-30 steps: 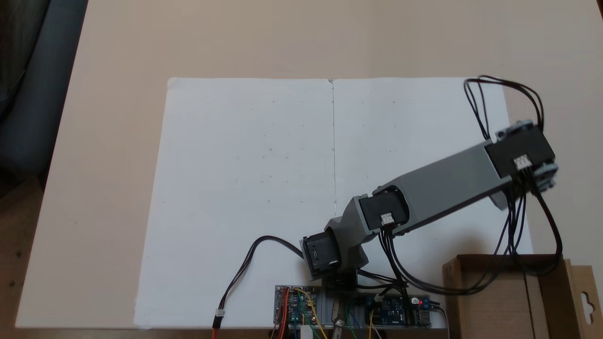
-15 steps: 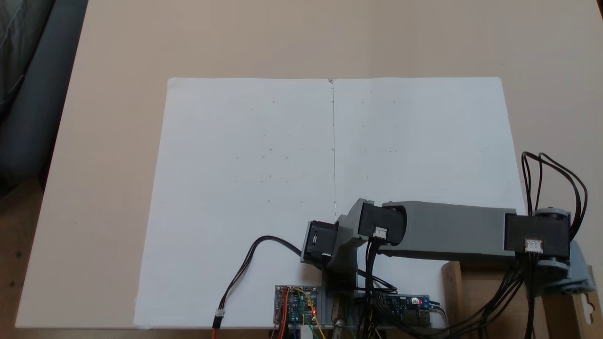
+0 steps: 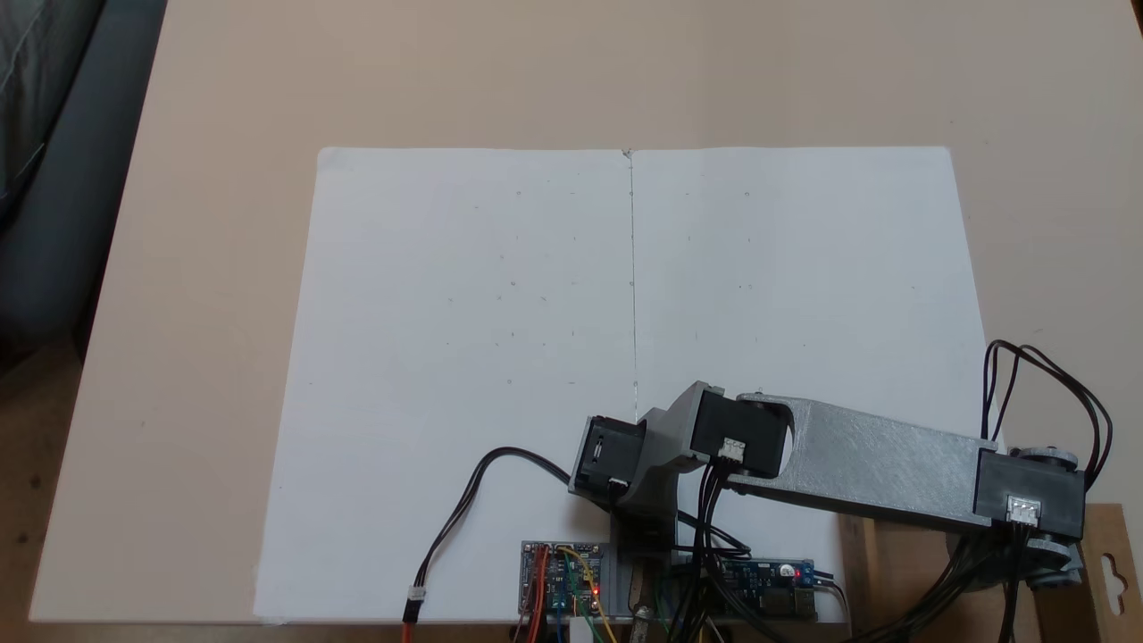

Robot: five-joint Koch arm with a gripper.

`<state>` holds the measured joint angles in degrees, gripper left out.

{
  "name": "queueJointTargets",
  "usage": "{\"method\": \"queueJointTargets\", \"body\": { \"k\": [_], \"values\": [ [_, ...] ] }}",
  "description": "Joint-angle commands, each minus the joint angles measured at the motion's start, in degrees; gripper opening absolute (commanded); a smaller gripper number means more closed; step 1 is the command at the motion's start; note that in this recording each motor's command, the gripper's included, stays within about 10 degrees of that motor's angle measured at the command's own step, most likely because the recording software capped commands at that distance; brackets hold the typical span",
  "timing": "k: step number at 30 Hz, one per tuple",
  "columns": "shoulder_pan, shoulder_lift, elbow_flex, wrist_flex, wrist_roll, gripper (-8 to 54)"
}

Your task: Grasp a green dice and put it in the bin.

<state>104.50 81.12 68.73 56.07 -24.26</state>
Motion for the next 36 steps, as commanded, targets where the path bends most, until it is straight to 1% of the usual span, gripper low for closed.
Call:
{"method": "queueJointTargets", "body": {
  "k": [1, 5, 6, 7, 11, 12, 16, 21, 25, 27, 34, 36],
  "values": [
    [1.3, 1.6, 0.5, -3.3, -7.3, 11.9],
    [1.2, 1.6, 2.5, -3.3, -7.6, 11.9],
    [1.2, 1.6, 3.0, -3.3, -7.6, 16.7],
    [1.2, 1.6, 4.0, -3.4, -7.6, 28.6],
    [0.6, 1.7, 8.3, -3.4, -7.5, 43.3],
    [0.4, 1.7, 8.6, -3.4, -7.5, 44.0],
    [0.4, 1.7, 8.6, -3.3, -7.3, 43.6],
    [-0.3, 2.3, 8.4, -3.3, -6.2, 41.5],
    [-4.5, 5.3, 6.2, -2.7, 1.8, 41.4],
    [-11.2, 5.6, 2.1, 0.1, 8.6, 41.4],
    [-30.1, 7.1, -8.7, 4.7, 22.0, 41.2],
    [-36.8, 8.3, -9.1, 5.1, 22.3, 41.2]
  ]
}}
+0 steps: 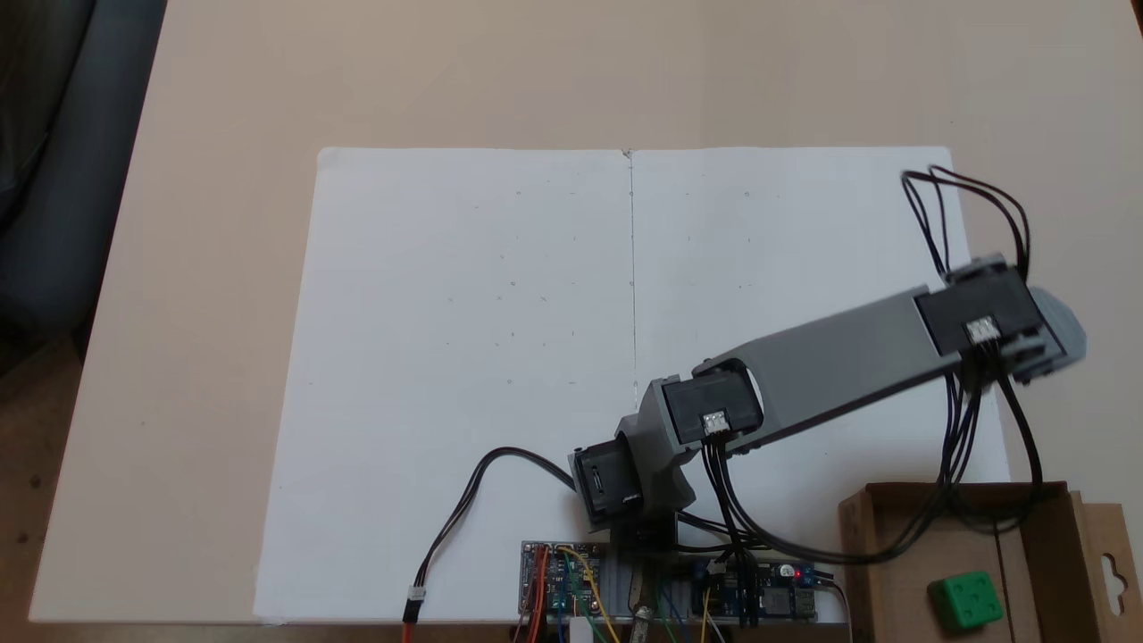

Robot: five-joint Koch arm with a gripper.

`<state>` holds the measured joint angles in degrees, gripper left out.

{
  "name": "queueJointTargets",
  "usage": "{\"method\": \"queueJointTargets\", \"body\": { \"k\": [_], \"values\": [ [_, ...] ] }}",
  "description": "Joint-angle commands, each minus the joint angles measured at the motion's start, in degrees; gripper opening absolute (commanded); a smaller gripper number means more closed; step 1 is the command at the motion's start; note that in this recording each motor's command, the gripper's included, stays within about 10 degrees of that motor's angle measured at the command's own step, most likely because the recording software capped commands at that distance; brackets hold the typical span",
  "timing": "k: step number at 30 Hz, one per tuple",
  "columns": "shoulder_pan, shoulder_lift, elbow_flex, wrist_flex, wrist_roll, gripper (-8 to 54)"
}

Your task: Grasp a green dice and put it in the bin.

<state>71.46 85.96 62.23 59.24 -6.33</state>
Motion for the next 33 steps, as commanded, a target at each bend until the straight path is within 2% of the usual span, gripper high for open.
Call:
{"method": "queueJointTargets", "body": {
  "k": [1, 13, 22, 25, 33],
  "values": [
    [-7.1, 3.7, -2.6, 1.9, 4.4, 41.3],
    [-48.1, 6.8, -2.6, 3.8, 8.3, 41.3],
    [-59.9, 4.7, -2.2, -5.8, 7.5, 41.7],
    [-62.8, 5.4, 3.9, -11.2, 6.1, 43.2],
    [-66.3, 17.4, 27.2, -32.6, 1.3, 44.7]
  ]
}}
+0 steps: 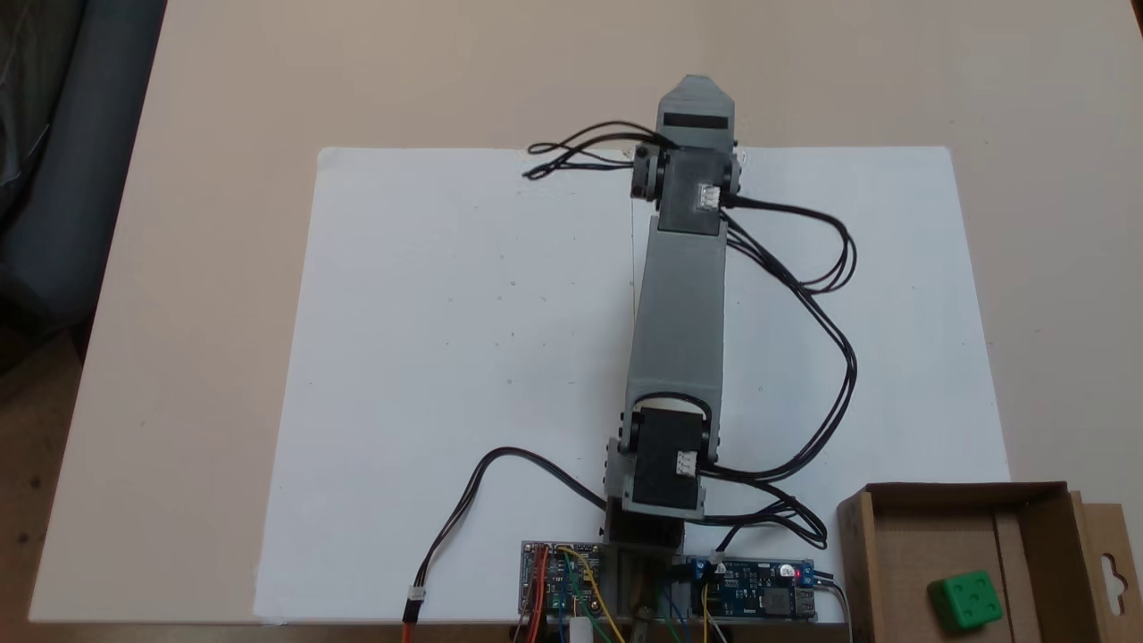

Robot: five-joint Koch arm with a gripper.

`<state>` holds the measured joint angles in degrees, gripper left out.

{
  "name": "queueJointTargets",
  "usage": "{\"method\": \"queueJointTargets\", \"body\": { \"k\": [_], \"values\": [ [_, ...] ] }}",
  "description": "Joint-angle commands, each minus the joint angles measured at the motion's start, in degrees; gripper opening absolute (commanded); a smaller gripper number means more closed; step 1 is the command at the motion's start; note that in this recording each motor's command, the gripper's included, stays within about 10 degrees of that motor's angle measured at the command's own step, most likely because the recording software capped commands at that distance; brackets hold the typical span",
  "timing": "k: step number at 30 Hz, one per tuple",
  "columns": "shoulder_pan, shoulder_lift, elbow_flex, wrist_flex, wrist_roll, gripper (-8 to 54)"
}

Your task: Grasp a green dice and put it in the bin.

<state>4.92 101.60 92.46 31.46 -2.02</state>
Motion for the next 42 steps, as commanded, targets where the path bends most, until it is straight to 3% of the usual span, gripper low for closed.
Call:
{"method": "queueJointTargets", "body": {
  "k": [1, 17, 27, 42],
  "values": [
    [0.0, 2.6, -0.4, -6.8, -3.9, 44.6],
    [-3.3, 26.8, 21.5, -39.0, -4.1, 45.7],
    [-0.5, 34.1, 39.6, -56.1, -4.1, 47.1],
    [-0.4, 34.5, 57.3, -82.7, -2.5, 47.1]
  ]
}}
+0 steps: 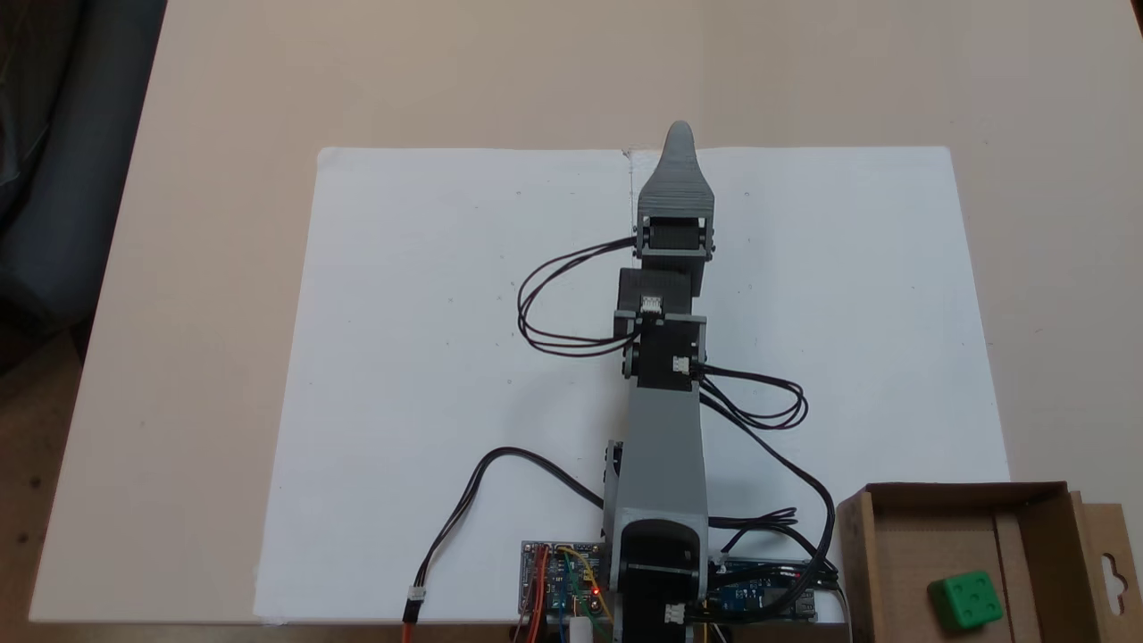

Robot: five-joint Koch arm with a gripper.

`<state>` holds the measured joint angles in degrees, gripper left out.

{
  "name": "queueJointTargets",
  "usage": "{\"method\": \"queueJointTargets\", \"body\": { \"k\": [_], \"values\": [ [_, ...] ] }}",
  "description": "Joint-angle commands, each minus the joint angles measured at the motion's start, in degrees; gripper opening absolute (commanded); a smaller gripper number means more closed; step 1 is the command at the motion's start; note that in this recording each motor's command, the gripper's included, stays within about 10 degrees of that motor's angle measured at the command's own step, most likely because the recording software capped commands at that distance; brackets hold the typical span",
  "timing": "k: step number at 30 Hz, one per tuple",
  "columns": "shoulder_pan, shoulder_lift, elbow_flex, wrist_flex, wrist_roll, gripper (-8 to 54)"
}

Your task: Grasp a green dice and put it in the bin.

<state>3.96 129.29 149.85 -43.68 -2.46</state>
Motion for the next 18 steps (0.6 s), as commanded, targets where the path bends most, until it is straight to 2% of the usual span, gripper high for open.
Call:
{"method": "queueJointTargets", "body": {
  "k": [1, 8, 18],
  "values": [
    [0.5, 6.8, 1.9, -9.5, -2.1, 47.1],
    [-0.1, 6.7, 16.4, -22.1, -2.2, 47.0],
    [-2.5, 6.7, 26.4, -39.2, -2.2, 46.9]
  ]
}}
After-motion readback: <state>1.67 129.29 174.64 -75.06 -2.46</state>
